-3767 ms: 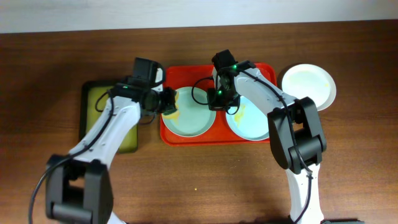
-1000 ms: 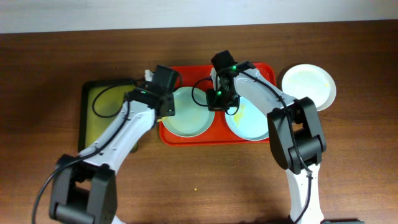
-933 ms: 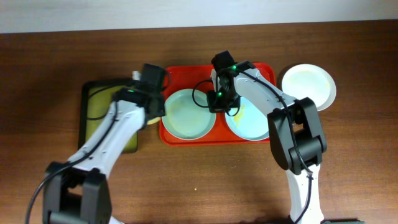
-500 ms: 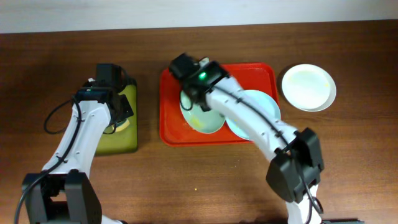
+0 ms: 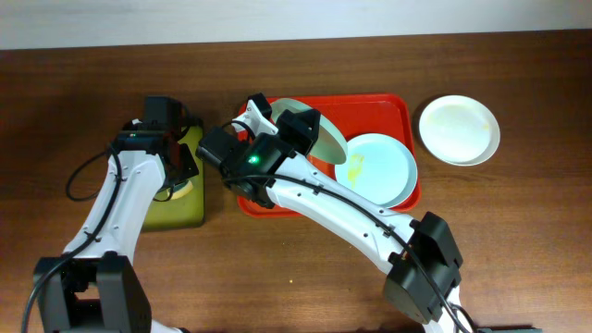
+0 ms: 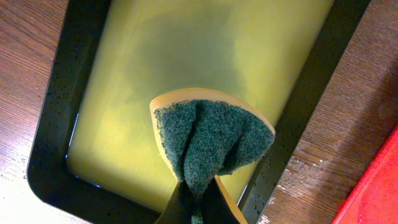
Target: Clean dirty plates on tray and stack at the side
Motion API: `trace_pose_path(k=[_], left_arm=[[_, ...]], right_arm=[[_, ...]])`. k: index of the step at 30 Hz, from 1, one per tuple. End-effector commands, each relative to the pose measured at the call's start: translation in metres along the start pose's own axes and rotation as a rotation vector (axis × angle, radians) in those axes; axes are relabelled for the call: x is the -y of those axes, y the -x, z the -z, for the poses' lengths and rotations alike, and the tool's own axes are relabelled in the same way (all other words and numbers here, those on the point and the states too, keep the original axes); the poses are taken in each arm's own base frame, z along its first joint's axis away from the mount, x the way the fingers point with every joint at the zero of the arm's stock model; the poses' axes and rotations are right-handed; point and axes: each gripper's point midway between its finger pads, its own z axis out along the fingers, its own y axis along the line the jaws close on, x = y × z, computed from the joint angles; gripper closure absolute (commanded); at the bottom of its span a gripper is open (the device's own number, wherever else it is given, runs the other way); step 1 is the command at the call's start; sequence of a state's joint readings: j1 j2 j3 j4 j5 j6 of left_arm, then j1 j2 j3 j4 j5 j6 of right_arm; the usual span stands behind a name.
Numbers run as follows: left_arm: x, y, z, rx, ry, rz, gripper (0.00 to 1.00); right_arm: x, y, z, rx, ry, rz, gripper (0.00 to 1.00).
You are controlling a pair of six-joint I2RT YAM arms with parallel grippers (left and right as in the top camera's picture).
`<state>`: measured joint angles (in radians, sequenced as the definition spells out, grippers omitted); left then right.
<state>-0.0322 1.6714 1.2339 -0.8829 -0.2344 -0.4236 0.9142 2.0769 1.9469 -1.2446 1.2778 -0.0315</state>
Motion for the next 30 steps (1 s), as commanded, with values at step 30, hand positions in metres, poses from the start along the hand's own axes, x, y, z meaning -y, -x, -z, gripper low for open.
trace_pose_path(k=[30], left_arm=[[-0.001,0.0,0.005,0.006,-0.014,0.042,1.0]], right_arm=[[-0.06,-0.001,-0.073,-0.174,0.708,-0.596,0.96]])
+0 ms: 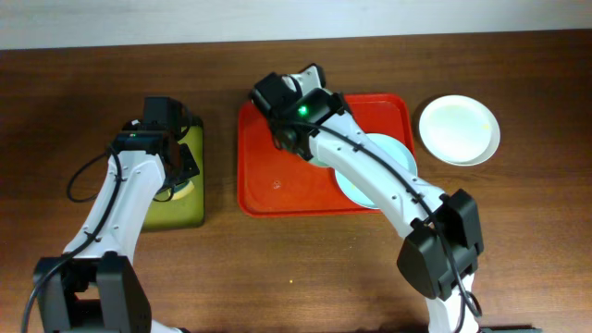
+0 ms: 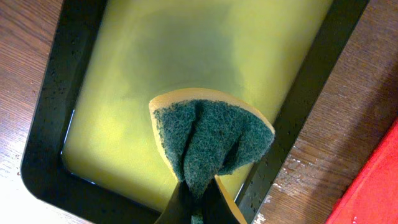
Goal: Clean dirty plates on tray and stack at the side
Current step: 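Lift the blue plate and stack it on the white plate with the right gripper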
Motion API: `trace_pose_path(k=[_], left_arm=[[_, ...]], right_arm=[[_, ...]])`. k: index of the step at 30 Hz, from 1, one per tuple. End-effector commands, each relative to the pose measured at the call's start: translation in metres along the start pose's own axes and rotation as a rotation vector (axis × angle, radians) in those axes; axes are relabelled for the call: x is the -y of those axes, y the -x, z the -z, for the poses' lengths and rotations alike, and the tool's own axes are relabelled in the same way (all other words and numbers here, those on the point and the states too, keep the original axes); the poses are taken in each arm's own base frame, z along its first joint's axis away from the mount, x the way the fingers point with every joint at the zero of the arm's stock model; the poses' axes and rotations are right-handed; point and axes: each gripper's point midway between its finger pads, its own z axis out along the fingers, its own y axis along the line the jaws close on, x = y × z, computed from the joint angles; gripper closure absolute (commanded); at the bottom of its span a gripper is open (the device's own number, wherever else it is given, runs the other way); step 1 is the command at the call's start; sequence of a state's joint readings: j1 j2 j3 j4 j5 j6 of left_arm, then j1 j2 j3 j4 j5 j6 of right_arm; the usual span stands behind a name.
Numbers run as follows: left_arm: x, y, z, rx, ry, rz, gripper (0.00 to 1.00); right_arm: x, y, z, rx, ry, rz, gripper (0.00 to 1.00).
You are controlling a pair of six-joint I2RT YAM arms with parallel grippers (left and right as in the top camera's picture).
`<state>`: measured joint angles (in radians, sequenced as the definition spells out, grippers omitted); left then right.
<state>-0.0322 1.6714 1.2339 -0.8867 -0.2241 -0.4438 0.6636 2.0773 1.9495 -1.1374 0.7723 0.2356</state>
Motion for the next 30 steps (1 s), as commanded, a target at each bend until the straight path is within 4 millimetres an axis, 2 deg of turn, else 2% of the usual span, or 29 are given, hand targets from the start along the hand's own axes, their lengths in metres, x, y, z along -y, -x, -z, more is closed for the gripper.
trace_pose_path(k=[1,4,6,8,9,12,14,19,23,24,27,30], left_arm=[[-0.002,0.001,0.005,0.014,-0.006,0.023,1.0],[-0.002,0.001,0.005,0.014,-0.006,0.023,1.0],[-0.002,0.001,0.005,0.014,-0.006,0.023,1.0],[-0.002,0.001,0.005,0.014,-0.006,0.023,1.0],[-0.002,0.001,0.005,0.014,-0.006,0.023,1.0],[-0.002,0.001,0.005,0.014,-0.006,0.023,1.0],[-0.002,0.001,0.005,0.014,-0.007,0.023,1.0],[-0.002,0.001,0.005,0.015,-0.007,0.024,1.0],[-0.002,0.002,0.005,0.016,-0.008,0.024,1.0],[-0.002,0.002,0.005,0.016,-0.008,0.024,1.0],[-0.002,0.002,0.005,0.017,-0.008,0.024,1.0],[-0.002,0.002,0.005,0.017,-0.008,0.024,1.0]], right_arm=[[-0.033,0.012,-0.004,-0.04,0.403,-0.138,0.96],[-0.026,0.016,-0.021,-0.097,0.64,-0.258,0.96],[-0.001,0.015,-0.038,-0.14,0.779,-0.368,0.96],[0.033,0.01,-0.058,-0.167,0.843,-0.476,0.96],[0.056,0.001,-0.073,-0.19,0.832,-0.536,0.96],[0.106,-0.032,-0.111,-0.241,0.77,-0.616,0.96],[0.141,-0.071,-0.143,-0.31,0.717,-0.721,0.96],[0.196,-0.134,-0.19,-0.36,0.632,-0.901,0.96],[0.229,-0.173,-0.211,-0.374,0.568,-0.999,0.96],[0.232,-0.179,-0.215,-0.378,0.561,-1.013,0.96],[0.233,-0.198,-0.222,-0.398,0.549,-1.041,0.96],[0.219,-0.212,-0.232,-0.41,0.551,-1.045,0.95]])
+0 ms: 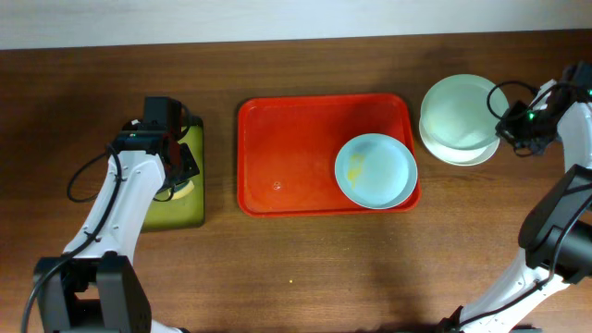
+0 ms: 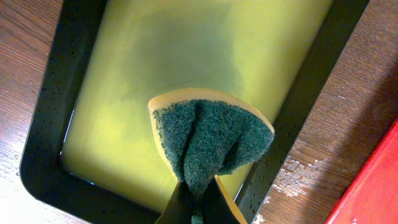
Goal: Clean dirty plates on tray and stack at the side
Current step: 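Lift the blue plate and stack it on the white plate with the right gripper, then move the right gripper to the remaining blue plate rim and grip it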
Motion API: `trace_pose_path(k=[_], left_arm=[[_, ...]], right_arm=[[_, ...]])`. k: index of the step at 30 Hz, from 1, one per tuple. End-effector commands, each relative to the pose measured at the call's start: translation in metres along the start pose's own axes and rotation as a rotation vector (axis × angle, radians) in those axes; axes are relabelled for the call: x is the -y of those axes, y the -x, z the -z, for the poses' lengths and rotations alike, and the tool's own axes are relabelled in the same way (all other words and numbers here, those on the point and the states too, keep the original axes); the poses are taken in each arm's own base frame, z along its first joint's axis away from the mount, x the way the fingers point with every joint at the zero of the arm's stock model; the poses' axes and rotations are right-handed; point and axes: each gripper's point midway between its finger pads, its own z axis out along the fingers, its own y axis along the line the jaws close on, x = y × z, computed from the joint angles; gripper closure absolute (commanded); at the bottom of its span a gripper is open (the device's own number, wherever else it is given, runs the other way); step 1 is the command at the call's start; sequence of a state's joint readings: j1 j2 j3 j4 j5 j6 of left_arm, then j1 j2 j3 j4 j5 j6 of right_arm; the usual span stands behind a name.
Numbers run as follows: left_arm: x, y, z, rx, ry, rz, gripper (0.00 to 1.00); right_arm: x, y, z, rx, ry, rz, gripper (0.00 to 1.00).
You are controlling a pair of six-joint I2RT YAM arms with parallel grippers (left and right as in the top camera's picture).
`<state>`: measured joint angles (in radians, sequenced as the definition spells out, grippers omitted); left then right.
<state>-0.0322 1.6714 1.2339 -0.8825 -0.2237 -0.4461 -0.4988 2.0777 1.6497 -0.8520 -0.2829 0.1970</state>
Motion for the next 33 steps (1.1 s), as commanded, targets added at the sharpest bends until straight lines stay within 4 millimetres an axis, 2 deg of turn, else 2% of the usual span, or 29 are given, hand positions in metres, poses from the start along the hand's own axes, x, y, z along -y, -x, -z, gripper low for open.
trace_pose_path(k=[1,2,4,6,8,11,13,14,16,18,20,22,23,25,27,28,33], left_arm=[[-0.002,0.001,0.005,0.014,-0.007,0.021,1.0],[-0.002,0.001,0.005,0.013,-0.006,0.021,1.0],[-0.002,0.001,0.005,0.014,-0.006,0.021,1.0],[-0.002,0.001,0.005,0.014,-0.006,0.02,1.0],[-0.002,0.001,0.005,0.012,-0.009,0.021,1.0],[-0.002,0.001,0.005,0.012,-0.009,0.02,1.0],[0.0,0.0,0.005,0.008,-0.019,0.021,1.0],[0.001,0.0,0.005,0.005,-0.027,0.021,1.0],[0.001,0.0,0.005,0.005,-0.026,0.021,1.0],[0.001,0.0,0.005,0.005,-0.026,0.021,1.0],[0.001,0.0,0.005,0.005,-0.026,0.021,1.0],[0.001,0.0,0.005,0.005,-0.026,0.021,1.0],[0.001,0.0,0.005,0.005,-0.026,0.021,1.0],[0.001,0.0,0.005,0.005,-0.027,0.021,1.0],[0.002,0.001,0.005,0.008,-0.028,0.021,1.0],[0.002,0.001,0.005,0.008,-0.028,0.021,1.0],[0.002,0.001,0.005,0.008,-0.028,0.021,1.0]], right_arm=[[0.003,-0.013,-0.013,-0.015,0.017,0.007,0.87],[0.006,-0.016,-0.019,-0.014,0.009,0.007,0.75],[0.013,-0.017,-0.02,-0.014,-0.023,0.006,0.63],[0.014,-0.017,-0.013,-0.014,-0.026,-0.001,0.53],[0.005,-0.009,0.014,0.019,-0.02,0.006,0.44],[-0.02,-0.005,0.067,0.106,0.003,0.044,0.43],[-0.046,-0.018,0.093,0.112,0.059,0.083,0.42],[-0.068,-0.035,0.1,0.073,0.106,0.113,0.41],[-0.093,-0.074,0.09,-0.05,0.103,0.17,0.41],[-0.106,-0.111,0.073,-0.153,0.072,0.228,0.41],[-0.113,-0.148,0.053,-0.239,0.038,0.277,0.41],[-0.099,-0.172,0.038,-0.281,-0.083,0.228,0.41],[-0.091,-0.181,0.031,-0.288,-0.144,0.205,0.41],[-0.092,-0.196,0.017,-0.3,-0.144,0.203,0.43],[-0.095,-0.21,0.0,-0.302,-0.131,0.236,0.57],[-0.094,-0.215,-0.007,-0.297,-0.144,0.22,0.57],[-0.09,-0.216,-0.019,-0.256,-0.165,0.152,0.56]])
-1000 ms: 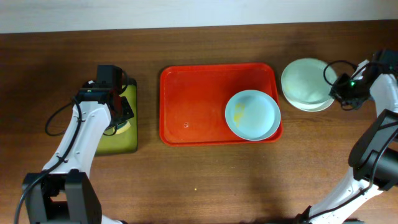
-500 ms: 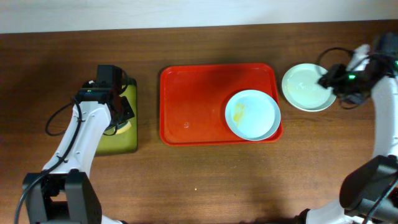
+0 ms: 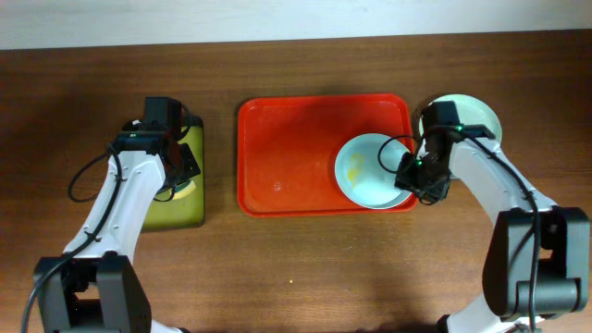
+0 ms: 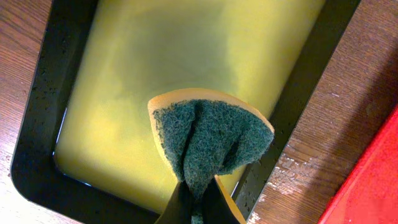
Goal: Clean dirty plates on tray and stack at the side
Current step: 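Move the right gripper to the remaining blue plate rim and grip it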
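Note:
A light blue plate (image 3: 368,172) with a yellow smear lies in the right part of the red tray (image 3: 287,157). My right gripper (image 3: 408,176) is at that plate's right rim; the overhead view does not show whether its fingers grip it. Just right of the tray sits a stack of pale plates (image 3: 477,113), half hidden by the right arm. My left gripper (image 4: 198,200) is shut on a folded yellow and green sponge (image 4: 208,140). It holds the sponge above the black tub (image 4: 37,137) of yellow liquid.
The tub (image 3: 190,208) stands left of the tray, with a strip of wet wood between them. The right arm's links lie across the table between the stack and the front edge.
My right gripper has moved from the plate stack at the far right to the right rim of the blue plate on the tray. The left gripper still holds the sponge over the tub.
My right gripper held a pale green plate tilted over the tray's left part near the tub. Then it was over the tray's upper middle, then at the stack on the right. That plate now lies on the stack. The left arm kept the sponge over the tub throughout.

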Motion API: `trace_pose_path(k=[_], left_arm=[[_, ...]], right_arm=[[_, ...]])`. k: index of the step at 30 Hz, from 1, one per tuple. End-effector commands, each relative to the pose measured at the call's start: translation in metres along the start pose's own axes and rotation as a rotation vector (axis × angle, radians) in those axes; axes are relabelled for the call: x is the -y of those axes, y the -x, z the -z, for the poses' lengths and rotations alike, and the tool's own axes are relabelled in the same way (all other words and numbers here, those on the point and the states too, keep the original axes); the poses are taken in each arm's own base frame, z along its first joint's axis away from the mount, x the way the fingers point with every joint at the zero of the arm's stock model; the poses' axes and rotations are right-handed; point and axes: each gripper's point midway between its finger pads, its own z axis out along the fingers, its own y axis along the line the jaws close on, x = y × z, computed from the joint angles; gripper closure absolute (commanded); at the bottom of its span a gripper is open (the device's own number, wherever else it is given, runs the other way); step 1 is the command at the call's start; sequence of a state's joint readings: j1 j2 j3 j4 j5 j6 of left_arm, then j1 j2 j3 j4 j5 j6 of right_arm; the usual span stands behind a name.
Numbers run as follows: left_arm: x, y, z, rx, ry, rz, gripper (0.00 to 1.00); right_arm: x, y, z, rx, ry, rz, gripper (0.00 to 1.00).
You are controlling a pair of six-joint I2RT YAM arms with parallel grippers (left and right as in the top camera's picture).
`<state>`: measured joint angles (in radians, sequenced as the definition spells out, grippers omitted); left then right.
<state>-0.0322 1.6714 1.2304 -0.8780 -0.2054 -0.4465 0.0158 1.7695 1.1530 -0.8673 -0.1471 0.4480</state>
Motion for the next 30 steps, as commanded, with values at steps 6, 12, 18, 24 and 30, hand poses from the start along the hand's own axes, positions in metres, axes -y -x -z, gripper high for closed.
trace_pose_path(k=[6,12,18,24,30], left_arm=[[-0.001,0.002,0.006,0.015,-0.011,0.021,1.0],[-0.001,0.002,0.006,0.016,-0.011,0.021,1.0],[-0.001,0.002,0.006,0.015,-0.011,0.021,1.0],[-0.001,0.002,0.006,0.016,-0.011,0.021,1.0],[-0.001,0.002,0.006,0.016,-0.011,0.021,1.0]], right_arm=[[0.017,0.003,-0.014,0.048,-0.077,-0.105,0.56],[0.006,0.0,-0.016,0.046,-0.055,-0.081,0.63],[0.008,-0.008,-0.026,0.046,-0.061,-0.089,0.64],[0.003,-0.006,-0.031,0.065,-0.04,-0.076,0.64],[-0.041,-0.003,-0.034,0.134,0.042,0.033,0.91]])
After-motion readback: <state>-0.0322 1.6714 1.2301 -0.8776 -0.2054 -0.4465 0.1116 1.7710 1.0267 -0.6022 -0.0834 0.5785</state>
